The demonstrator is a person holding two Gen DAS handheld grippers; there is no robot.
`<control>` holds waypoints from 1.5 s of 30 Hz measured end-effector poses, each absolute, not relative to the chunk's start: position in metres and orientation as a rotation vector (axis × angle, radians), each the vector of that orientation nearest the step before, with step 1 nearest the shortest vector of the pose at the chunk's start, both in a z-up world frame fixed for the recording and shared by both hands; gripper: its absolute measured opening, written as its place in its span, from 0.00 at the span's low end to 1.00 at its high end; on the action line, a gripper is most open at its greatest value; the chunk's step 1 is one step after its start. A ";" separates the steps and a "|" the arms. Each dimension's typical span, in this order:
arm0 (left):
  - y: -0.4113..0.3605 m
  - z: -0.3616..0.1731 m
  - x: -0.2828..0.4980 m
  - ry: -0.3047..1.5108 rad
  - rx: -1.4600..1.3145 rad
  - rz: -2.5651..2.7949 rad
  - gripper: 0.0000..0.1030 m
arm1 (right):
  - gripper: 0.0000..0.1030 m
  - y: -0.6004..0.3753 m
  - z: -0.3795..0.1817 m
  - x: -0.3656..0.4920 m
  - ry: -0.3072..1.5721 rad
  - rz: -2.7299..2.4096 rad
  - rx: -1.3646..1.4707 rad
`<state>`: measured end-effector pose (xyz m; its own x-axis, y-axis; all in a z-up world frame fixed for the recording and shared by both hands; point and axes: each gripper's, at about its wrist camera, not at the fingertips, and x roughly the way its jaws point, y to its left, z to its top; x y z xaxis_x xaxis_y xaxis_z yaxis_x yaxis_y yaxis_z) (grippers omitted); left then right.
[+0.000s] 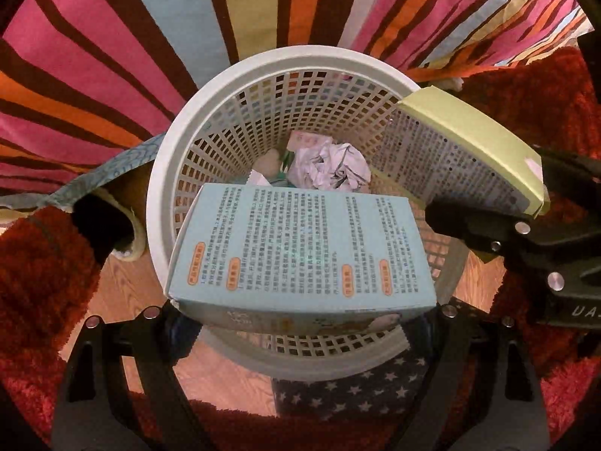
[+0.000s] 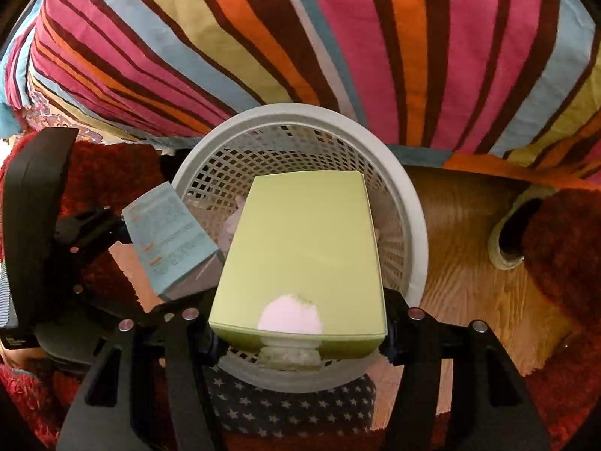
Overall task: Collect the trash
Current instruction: 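Carry the blue box and lime-green box over the wastebasket and open both tools, then grasp the green-white Ve capsule box with the left tool while the right tool grasps the white square case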
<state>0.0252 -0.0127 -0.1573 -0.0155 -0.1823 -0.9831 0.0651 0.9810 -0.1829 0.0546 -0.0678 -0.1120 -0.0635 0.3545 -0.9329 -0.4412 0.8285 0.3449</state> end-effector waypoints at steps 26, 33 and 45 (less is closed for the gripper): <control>-0.010 -0.123 0.019 1.444 -0.057 -0.161 0.93 | 0.75 -0.104 -0.073 0.065 1.377 0.661 0.001; 0.041 0.032 0.025 1.053 -0.141 -0.223 0.93 | 0.75 -0.141 0.079 0.086 0.881 0.746 0.010; 0.127 0.168 0.297 0.678 -0.247 0.082 0.93 | 0.86 -0.070 0.149 0.310 0.608 0.568 -0.193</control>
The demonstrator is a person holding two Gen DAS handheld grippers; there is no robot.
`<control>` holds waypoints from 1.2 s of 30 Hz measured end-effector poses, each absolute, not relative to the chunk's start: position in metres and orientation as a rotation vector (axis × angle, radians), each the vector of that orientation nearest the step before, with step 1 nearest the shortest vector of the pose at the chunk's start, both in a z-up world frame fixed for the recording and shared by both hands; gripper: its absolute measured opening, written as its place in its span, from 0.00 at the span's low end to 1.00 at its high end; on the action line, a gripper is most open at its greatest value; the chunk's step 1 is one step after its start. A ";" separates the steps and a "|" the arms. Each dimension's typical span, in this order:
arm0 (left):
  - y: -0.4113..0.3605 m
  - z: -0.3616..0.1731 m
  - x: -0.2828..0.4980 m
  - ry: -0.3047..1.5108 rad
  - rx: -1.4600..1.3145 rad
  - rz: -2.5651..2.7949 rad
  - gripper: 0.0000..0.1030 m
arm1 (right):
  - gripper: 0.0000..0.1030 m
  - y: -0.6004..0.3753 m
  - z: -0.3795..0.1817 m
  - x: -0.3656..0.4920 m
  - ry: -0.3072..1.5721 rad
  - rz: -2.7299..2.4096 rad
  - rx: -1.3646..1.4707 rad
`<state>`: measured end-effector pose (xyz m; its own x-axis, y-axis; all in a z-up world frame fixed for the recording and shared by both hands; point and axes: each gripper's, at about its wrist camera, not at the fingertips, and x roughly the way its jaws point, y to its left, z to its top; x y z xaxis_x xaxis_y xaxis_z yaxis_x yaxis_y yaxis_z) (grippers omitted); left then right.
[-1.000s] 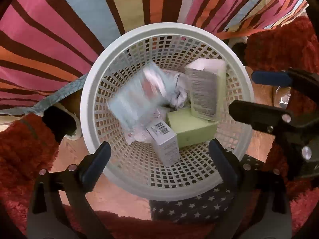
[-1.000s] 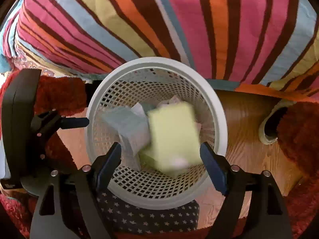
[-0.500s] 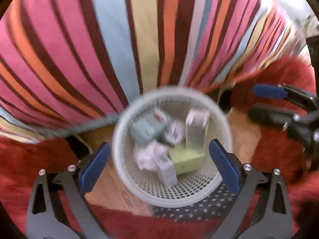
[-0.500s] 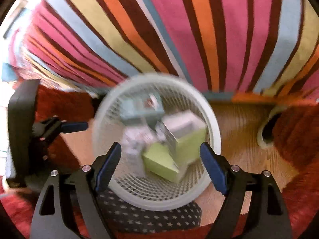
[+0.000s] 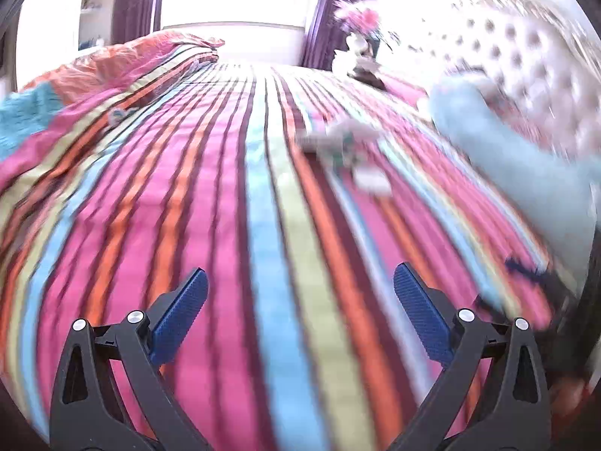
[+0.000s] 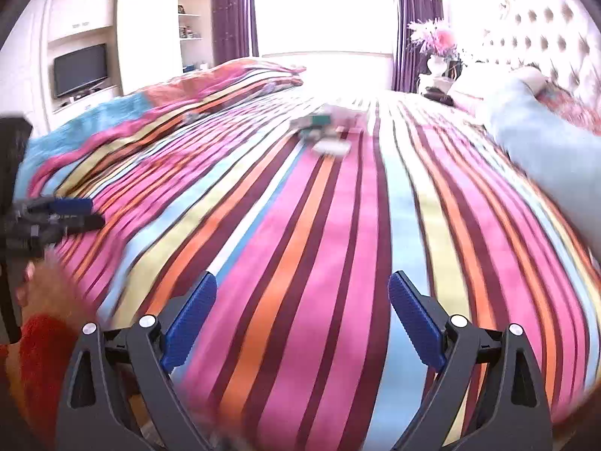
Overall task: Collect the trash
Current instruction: 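Grasp the green-white Ve capsule box with the left tool while the right tool grasps the white square case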
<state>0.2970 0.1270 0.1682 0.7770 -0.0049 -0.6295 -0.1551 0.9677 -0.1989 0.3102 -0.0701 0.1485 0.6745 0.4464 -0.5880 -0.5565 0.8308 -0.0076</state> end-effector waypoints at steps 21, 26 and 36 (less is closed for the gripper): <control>0.098 0.135 0.587 0.938 -0.218 0.254 0.93 | 0.85 -0.016 0.134 0.535 0.799 0.657 -0.166; 0.108 0.121 0.601 1.009 -0.245 0.290 0.93 | 0.85 -0.019 0.133 0.561 0.836 0.661 -0.198; 0.162 0.118 0.601 0.979 -0.477 0.241 0.93 | 0.85 0.002 0.133 0.597 0.850 0.660 -0.249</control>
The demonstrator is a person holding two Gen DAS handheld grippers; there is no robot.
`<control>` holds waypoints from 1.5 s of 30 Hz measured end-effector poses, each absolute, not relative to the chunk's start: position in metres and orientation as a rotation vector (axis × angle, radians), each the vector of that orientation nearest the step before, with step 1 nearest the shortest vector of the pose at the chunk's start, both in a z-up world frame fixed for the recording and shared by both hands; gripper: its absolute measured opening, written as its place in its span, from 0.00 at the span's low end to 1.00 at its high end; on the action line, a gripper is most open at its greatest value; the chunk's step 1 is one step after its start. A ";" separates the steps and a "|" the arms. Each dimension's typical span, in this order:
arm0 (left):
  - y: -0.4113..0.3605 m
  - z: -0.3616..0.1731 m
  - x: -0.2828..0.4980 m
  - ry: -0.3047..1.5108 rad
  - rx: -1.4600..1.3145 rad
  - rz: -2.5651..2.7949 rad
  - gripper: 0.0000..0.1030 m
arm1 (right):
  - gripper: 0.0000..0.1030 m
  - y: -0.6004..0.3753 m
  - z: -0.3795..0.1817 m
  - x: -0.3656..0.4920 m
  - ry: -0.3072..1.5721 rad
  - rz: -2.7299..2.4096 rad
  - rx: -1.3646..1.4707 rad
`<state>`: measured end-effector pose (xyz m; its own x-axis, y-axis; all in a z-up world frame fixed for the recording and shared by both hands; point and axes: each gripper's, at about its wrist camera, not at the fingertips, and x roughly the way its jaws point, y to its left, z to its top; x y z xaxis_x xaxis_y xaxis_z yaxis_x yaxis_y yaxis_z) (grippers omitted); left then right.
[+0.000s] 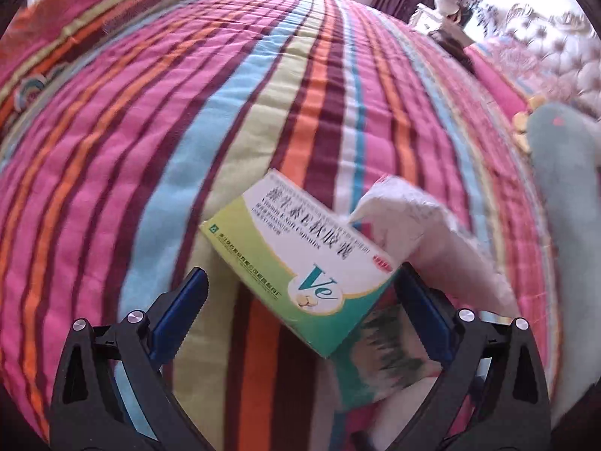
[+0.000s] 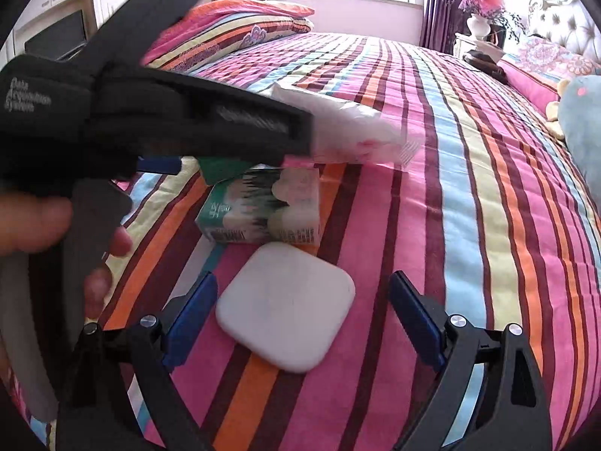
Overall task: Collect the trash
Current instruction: 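Grasp the green-white Ve capsule box with the left tool while the right tool grasps the white square case, then carry the Ve box and white case over the wastebasket and open both tools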
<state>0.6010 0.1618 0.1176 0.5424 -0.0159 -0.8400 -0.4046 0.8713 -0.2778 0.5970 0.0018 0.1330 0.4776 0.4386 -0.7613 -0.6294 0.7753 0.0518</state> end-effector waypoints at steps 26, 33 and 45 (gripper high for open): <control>0.192 0.108 0.485 0.900 -0.302 0.129 0.60 | 0.68 -0.031 0.133 0.524 0.812 0.623 -0.206; 0.174 0.128 0.357 0.765 -0.297 -0.032 0.60 | 0.68 -0.080 0.152 0.425 0.734 0.698 -0.037; 0.090 0.107 0.098 0.795 -0.296 -0.322 0.60 | 0.68 -0.131 0.154 0.237 0.752 0.869 0.077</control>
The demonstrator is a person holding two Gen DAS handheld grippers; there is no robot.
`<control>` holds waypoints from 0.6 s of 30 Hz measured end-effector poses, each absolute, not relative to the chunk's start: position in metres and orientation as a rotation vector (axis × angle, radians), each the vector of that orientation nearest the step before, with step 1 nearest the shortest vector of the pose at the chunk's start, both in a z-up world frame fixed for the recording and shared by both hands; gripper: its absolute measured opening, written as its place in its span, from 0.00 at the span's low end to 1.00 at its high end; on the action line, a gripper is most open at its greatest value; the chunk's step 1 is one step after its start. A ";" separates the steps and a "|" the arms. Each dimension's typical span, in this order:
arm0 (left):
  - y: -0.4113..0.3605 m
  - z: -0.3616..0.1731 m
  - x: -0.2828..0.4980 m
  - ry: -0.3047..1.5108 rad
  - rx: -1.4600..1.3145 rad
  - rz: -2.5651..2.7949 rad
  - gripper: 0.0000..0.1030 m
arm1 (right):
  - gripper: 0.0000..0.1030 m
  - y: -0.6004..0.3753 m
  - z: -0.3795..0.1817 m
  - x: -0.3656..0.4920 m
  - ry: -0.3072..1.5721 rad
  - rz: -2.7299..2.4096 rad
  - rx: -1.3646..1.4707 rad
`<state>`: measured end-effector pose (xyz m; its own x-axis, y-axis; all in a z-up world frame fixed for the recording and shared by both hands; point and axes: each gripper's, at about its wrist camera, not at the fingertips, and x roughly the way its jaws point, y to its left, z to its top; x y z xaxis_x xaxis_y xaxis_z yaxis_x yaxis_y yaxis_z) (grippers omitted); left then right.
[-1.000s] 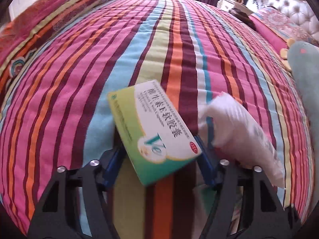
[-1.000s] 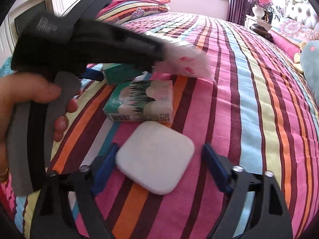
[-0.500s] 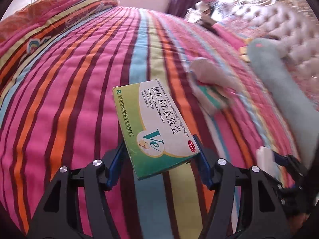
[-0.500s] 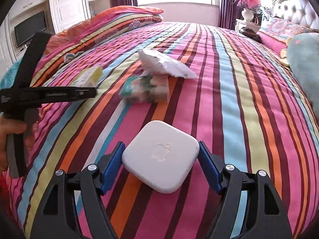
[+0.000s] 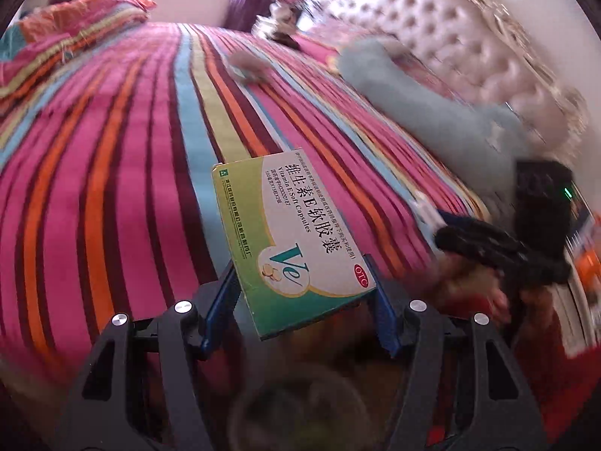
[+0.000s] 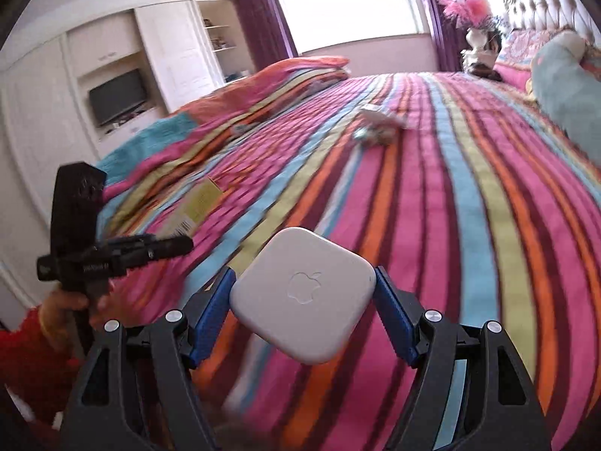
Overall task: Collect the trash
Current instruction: 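Carry the Ve box and white case over the wastebasket and open both tools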
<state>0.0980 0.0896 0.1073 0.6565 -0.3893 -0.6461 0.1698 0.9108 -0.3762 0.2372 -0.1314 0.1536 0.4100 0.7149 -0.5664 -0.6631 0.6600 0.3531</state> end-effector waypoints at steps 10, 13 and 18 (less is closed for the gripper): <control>0.018 0.042 -0.009 1.038 -0.150 -0.368 0.60 | 0.68 -0.150 0.083 0.131 1.005 0.844 0.142; 0.005 -0.005 -0.006 1.168 -0.097 -0.347 0.60 | 0.68 -0.145 0.036 0.132 1.110 0.762 0.119; -0.008 -0.082 0.011 1.367 -0.074 -0.292 0.60 | 0.68 -0.135 -0.014 0.139 1.240 0.727 0.108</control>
